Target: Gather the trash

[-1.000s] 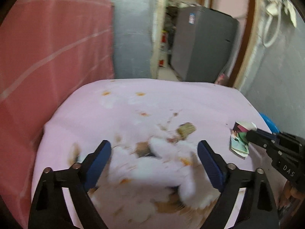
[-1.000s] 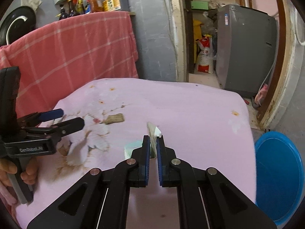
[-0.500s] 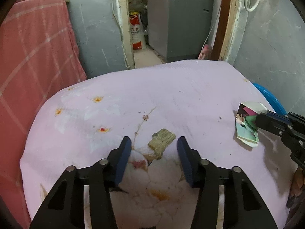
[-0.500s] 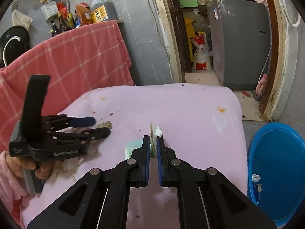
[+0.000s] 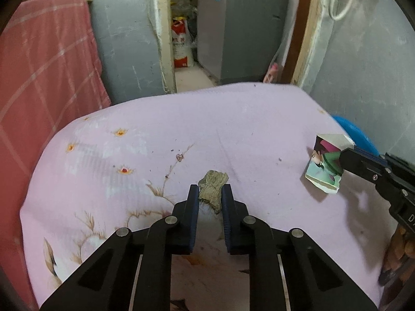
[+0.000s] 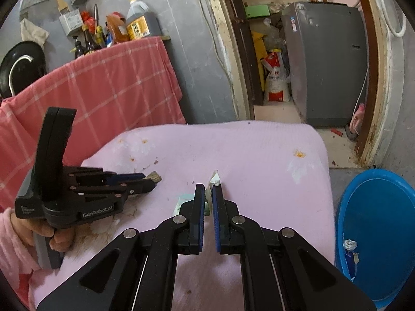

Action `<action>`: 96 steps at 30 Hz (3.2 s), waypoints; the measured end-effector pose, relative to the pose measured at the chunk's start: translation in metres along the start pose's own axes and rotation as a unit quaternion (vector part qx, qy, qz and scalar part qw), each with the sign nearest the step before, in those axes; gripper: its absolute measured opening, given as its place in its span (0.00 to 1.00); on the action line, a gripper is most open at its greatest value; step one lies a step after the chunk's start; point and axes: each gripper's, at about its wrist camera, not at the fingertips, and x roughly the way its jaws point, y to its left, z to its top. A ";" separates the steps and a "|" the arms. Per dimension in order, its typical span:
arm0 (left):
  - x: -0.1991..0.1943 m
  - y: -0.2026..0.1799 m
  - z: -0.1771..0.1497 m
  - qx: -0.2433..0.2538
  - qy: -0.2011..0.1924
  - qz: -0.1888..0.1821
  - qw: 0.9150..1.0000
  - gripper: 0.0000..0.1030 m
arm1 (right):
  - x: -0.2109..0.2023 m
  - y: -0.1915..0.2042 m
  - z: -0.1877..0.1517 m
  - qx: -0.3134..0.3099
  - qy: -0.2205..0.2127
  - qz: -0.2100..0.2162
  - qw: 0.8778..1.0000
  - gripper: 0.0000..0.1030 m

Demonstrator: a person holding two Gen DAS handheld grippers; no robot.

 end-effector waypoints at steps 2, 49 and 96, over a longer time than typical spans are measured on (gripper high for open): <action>-0.006 -0.001 0.001 -0.017 -0.013 -0.003 1.000 0.13 | -0.005 0.000 0.000 -0.001 -0.011 -0.002 1.000 0.04; -0.022 -0.241 0.063 0.006 -0.207 -0.146 0.967 0.13 | -0.181 -0.153 -0.036 0.056 -0.221 -0.225 0.947 0.03; -0.049 -0.193 0.045 -0.041 -0.185 -0.097 0.977 0.95 | -0.204 -0.136 -0.035 0.112 -0.189 -0.202 0.954 0.76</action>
